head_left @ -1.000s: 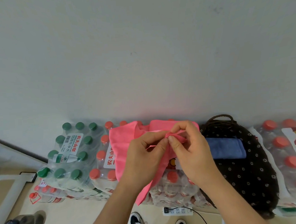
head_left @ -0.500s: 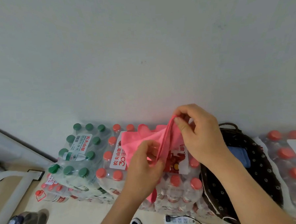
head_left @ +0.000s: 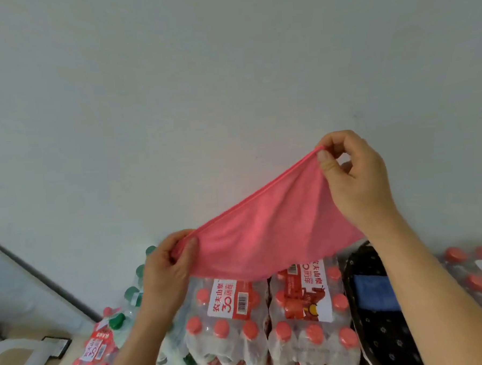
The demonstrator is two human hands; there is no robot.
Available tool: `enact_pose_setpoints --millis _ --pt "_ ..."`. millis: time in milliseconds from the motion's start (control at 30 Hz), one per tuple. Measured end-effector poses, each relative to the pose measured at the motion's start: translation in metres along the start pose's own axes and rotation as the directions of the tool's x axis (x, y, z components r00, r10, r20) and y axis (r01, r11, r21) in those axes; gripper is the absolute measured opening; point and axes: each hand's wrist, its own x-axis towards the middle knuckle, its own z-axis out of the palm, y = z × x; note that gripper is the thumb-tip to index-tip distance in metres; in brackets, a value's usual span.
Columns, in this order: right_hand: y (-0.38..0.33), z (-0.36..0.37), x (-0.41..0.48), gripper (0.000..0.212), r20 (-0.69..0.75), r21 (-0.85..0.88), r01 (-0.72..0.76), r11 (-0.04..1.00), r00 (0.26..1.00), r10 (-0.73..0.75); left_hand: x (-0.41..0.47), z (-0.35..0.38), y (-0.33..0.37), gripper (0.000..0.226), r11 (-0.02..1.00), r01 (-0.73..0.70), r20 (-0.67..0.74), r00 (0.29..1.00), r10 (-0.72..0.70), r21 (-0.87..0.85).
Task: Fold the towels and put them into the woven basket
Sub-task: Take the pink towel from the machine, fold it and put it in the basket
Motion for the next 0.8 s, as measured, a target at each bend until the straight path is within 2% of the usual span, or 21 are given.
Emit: enact_pose_setpoints --millis 67,100,167,233,333,433,533,600,667,800 --pt "-0.012 -0.004 0.004 0.009 -0.039 0.073 -0.032 0.997 0.999 0.035 0.013 -0.022 0.013 0.019 0.993 -0.039 -0.040 0.999 0.034 -0.114" --pt "-0.019 -0.005 0.004 0.009 -0.057 0.104 -0.039 0.994 0.997 0.045 0.019 -0.033 0.019 0.021 0.986 -0.059 -0.009 0.998 0.058 -0.159" --pt "-0.033 -0.006 0.002 0.013 -0.087 0.110 -0.049 0.993 0.994 0.059 0.028 -0.054 0.031 0.022 0.971 -0.144 0.117 0.979 0.168 -0.190" --pt "-0.047 -0.007 -0.004 0.014 -0.094 0.074 -0.084 0.994 0.991 0.091 0.034 -0.075 0.041 0.026 0.958 -0.225 0.253 0.930 0.266 -0.178" --pt "-0.068 -0.016 -0.014 0.012 -0.070 0.000 -0.146 0.989 0.987 0.146 0.044 -0.103 0.044 0.041 0.959 -0.238 0.384 0.880 0.281 -0.157" --pt "-0.086 -0.031 -0.023 0.019 0.061 -0.040 -0.249 0.968 0.966 0.251 0.054 -0.121 0.042 0.031 0.961 -0.223 0.494 0.825 0.276 -0.166" --pt "-0.097 -0.045 -0.025 0.016 0.253 0.012 -0.369 0.929 0.900 0.354 0.064 -0.129 0.039 0.028 0.970 -0.206 0.582 0.777 0.241 -0.127" --pt "-0.093 -0.047 -0.022 0.013 0.312 0.112 -0.448 0.887 0.863 0.397 0.075 -0.125 0.032 0.034 0.971 -0.225 0.580 0.782 0.228 -0.079" --pt "-0.079 -0.042 -0.017 0.011 0.307 0.171 -0.490 0.855 0.851 0.427 0.086 -0.113 0.024 0.031 0.980 -0.190 0.537 0.821 0.194 -0.063" --pt "-0.040 -0.032 -0.011 0.019 0.172 0.106 -0.466 0.879 0.879 0.445 0.104 -0.079 0.022 0.011 0.977 -0.211 0.429 0.879 0.208 -0.040"
